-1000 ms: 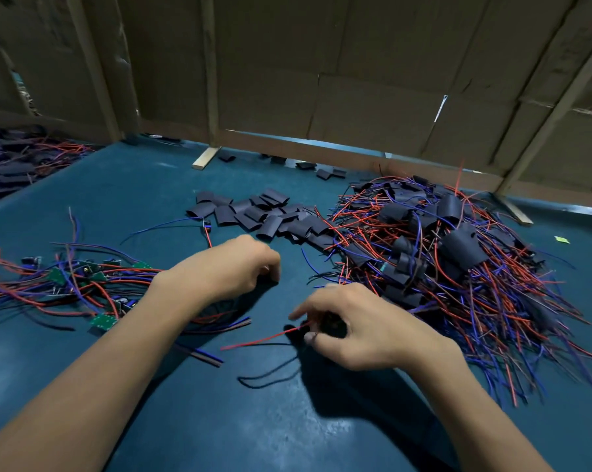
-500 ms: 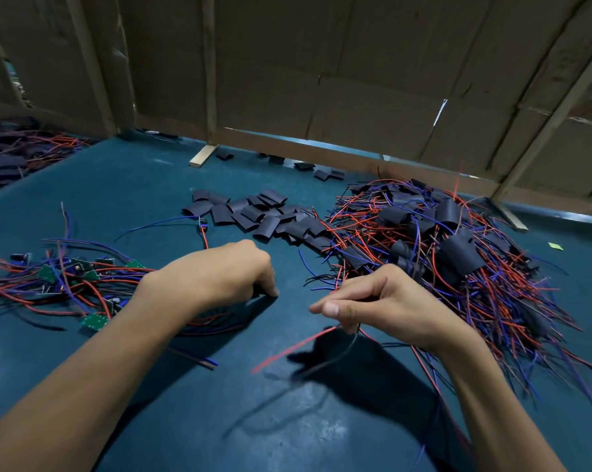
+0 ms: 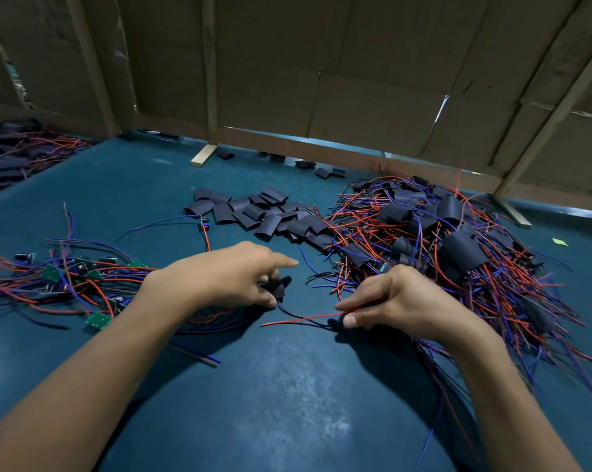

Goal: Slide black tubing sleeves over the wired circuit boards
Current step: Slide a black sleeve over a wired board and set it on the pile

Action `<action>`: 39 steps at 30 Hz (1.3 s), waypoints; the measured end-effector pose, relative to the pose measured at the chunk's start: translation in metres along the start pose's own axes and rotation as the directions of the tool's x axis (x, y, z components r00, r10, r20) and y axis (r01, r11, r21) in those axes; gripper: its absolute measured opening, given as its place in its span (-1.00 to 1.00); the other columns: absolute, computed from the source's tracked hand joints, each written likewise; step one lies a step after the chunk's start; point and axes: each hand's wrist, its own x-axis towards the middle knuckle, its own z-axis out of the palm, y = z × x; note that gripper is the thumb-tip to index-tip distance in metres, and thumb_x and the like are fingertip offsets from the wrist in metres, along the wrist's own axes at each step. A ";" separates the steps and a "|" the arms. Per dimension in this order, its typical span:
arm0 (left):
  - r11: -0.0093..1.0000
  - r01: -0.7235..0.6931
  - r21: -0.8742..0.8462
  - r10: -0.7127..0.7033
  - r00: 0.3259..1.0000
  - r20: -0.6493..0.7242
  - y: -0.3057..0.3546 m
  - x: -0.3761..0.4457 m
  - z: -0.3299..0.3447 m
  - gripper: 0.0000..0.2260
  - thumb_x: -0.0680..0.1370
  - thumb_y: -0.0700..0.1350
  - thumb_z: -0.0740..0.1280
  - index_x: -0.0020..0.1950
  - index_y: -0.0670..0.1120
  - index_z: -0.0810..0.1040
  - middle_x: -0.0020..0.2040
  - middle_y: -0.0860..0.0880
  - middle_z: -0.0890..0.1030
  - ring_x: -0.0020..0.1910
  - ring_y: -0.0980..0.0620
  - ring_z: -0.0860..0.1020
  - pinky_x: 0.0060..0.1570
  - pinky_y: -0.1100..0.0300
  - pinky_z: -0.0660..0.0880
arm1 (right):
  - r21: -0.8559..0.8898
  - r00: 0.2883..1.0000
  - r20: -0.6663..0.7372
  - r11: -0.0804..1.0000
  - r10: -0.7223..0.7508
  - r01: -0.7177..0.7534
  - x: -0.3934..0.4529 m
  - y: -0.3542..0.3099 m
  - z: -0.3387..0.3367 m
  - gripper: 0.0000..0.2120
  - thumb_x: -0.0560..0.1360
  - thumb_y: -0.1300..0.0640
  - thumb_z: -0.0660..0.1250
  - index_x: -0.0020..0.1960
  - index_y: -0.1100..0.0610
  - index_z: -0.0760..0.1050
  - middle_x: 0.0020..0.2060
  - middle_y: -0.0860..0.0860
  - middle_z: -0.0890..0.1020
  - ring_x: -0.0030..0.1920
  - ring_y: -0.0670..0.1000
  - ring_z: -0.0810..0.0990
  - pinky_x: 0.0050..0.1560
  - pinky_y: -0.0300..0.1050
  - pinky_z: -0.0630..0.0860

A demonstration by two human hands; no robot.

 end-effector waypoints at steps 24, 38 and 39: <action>-0.091 -0.044 -0.995 -0.052 0.998 -0.039 0.052 0.006 0.006 -0.66 0.56 0.01 0.37 0.29 -0.09 0.63 -0.29 0.10 0.40 -0.45 0.17 0.12 -0.59 0.38 0.08 | 0.605 0.861 -0.505 0.686 -0.063 0.405 0.021 -0.007 0.025 -0.78 0.51 0.05 0.39 -0.14 0.21 0.64 -0.32 0.14 0.63 -0.37 0.05 0.59 -0.41 -0.12 0.57; 0.291 -0.346 -0.892 -0.185 0.894 -0.408 0.050 0.007 0.012 -0.77 0.43 -0.01 0.49 -0.14 -0.19 0.69 -0.33 -0.10 0.55 -0.53 0.10 0.20 -0.54 0.32 0.14 | 0.468 0.946 -0.268 0.834 -0.181 0.292 0.016 -0.017 0.041 -0.75 0.54 0.06 0.32 0.02 0.23 0.64 -0.38 0.01 0.59 -0.37 0.02 0.60 -0.19 -0.06 0.63; 0.328 -0.366 -0.871 -0.187 0.878 -0.440 0.049 0.006 0.011 -0.80 0.43 -0.01 0.50 -0.10 -0.14 0.71 -0.27 -0.15 0.60 -0.51 0.10 0.23 -0.53 0.30 0.17 | 0.491 0.944 -0.288 0.822 -0.161 0.289 0.016 -0.016 0.040 -0.78 0.55 0.05 0.35 -0.02 0.20 0.66 -0.42 -0.01 0.53 -0.46 -0.01 0.51 -0.36 -0.13 0.55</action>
